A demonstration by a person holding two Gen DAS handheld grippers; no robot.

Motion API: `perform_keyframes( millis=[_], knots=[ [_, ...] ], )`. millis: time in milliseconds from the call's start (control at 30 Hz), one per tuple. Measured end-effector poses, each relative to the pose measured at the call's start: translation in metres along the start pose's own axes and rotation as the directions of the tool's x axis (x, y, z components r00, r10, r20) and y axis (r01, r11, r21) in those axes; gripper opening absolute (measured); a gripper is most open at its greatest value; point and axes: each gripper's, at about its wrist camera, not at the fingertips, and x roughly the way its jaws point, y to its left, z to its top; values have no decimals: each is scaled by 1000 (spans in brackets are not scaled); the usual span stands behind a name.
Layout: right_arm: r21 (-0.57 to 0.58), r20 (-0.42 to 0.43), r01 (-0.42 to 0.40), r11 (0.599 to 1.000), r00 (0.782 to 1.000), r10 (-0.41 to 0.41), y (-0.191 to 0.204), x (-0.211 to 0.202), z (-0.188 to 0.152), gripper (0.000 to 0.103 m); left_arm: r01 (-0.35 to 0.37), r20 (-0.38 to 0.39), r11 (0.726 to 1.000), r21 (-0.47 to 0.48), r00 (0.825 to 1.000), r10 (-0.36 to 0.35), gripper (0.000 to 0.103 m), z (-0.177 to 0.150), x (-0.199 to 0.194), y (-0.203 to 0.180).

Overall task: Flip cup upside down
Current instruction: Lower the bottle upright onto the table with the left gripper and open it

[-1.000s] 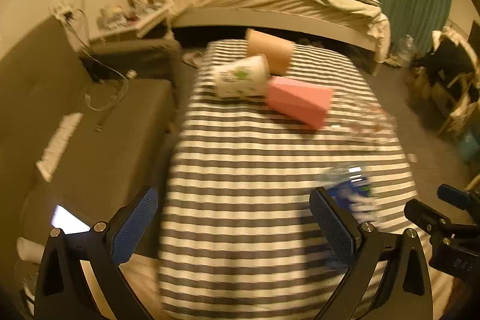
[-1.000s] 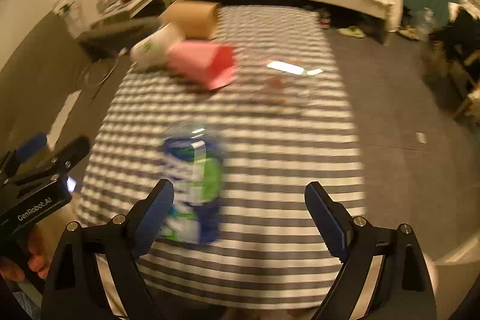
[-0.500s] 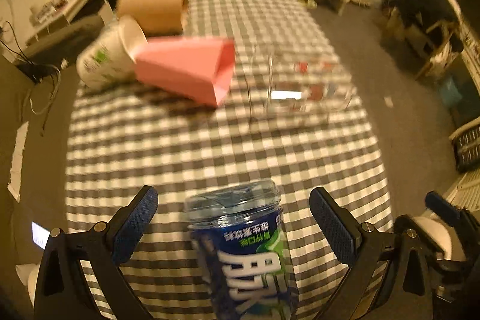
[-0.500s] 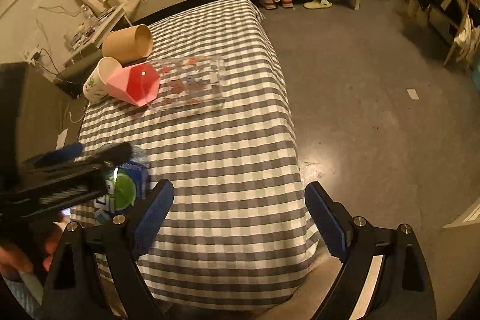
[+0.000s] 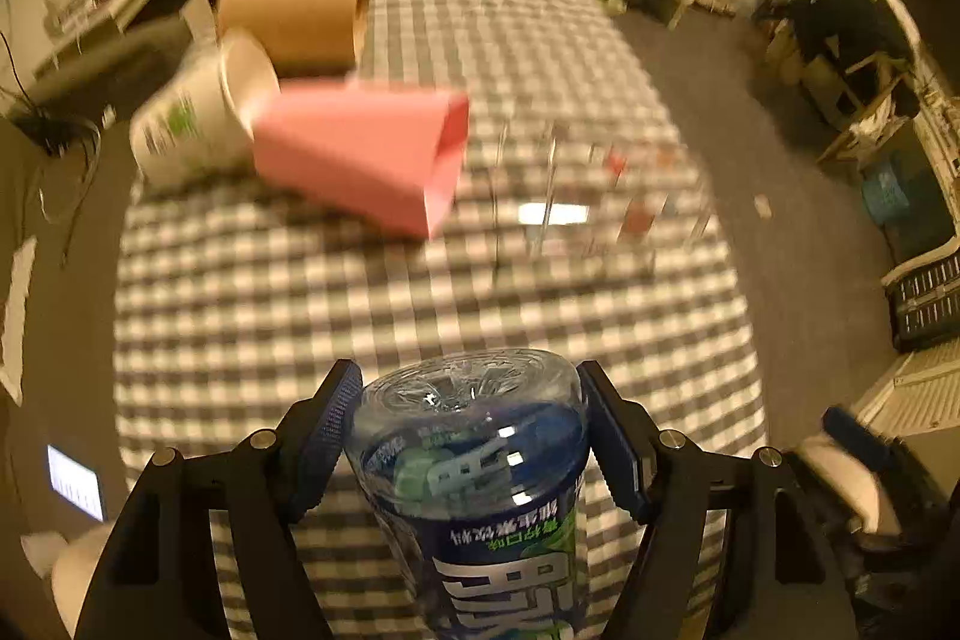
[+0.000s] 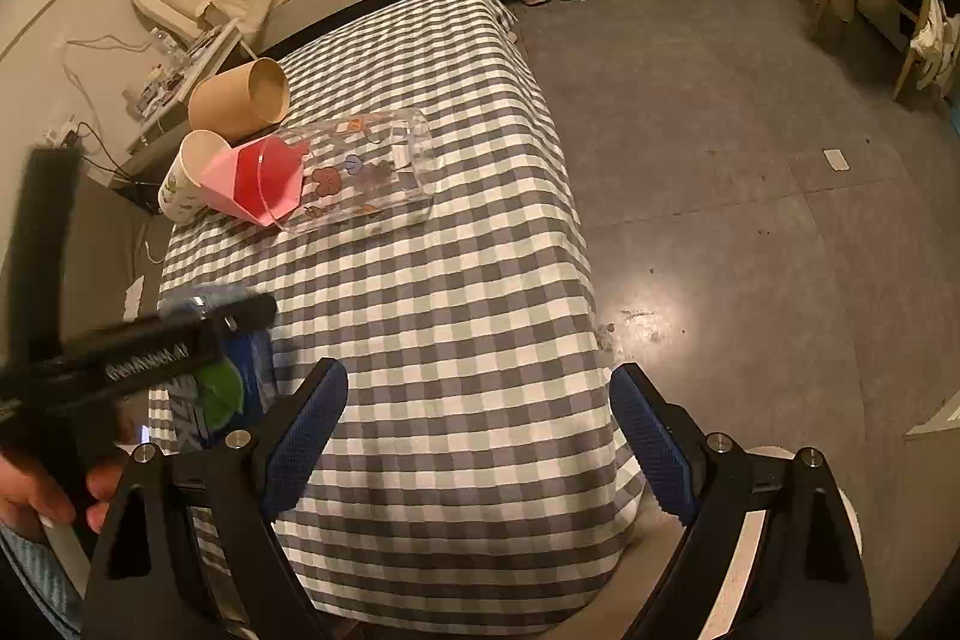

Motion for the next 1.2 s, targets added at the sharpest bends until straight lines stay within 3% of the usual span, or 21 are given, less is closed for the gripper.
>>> perform_keyframes(
  millis=[133, 233, 367, 533, 567, 633, 700, 767, 933, 1100, 1200],
  knots=[
    [-13, 7, 4, 1000, 1000, -4, 8, -2, -2, 89, -39, 110, 998, 45, 993, 34, 75, 7, -24, -1],
    [-19, 2, 16, 1000, 1000, -16, 11, -1, -3, 89, -62, 203, 997, 55, 978, 49, 75, 0, -40, -1],
    [-19, 4, 32, 999, 999, -32, 12, 0, -4, 89, -103, 343, 993, 61, 936, 76, 75, -15, -48, -4],
    [-18, 13, 50, 999, 999, -49, 12, 0, -4, 89, -161, 447, 984, 81, 888, 109, 75, -37, -24, -11],
    [-18, 16, 52, 998, 999, -52, 12, 0, -5, 89, -165, 484, 981, 97, 869, 99, 75, -44, -25, -13],
    [-19, 16, 57, 998, 998, -56, 13, 0, -5, 89, -181, 497, 977, 115, 862, 101, 75, -50, -27, -16],
    [-24, 12, 57, 998, 998, -57, 13, 1, -6, 89, -178, 491, 975, 133, 866, 91, 74, -57, -26, -19],
    [-26, 9, 62, 998, 998, -62, 15, 2, -6, 89, -130, 443, 983, 129, 895, 61, 73, -61, -19, -17],
    [-30, 24, 61, 998, 998, -60, 18, -1, -7, 89, -118, 419, 986, 118, 906, 59, 72, -61, -14, -14],
    [-29, 27, 65, 997, 998, -65, 17, -4, -8, 89, -34, 394, 994, 108, 919, -12, 74, -59, -17, -9],
    [-31, 40, 63, 997, 997, -62, 18, -9, -8, 89, -39, 399, 994, 99, 917, -4, 91, -61, -21, -13]
  ],
)
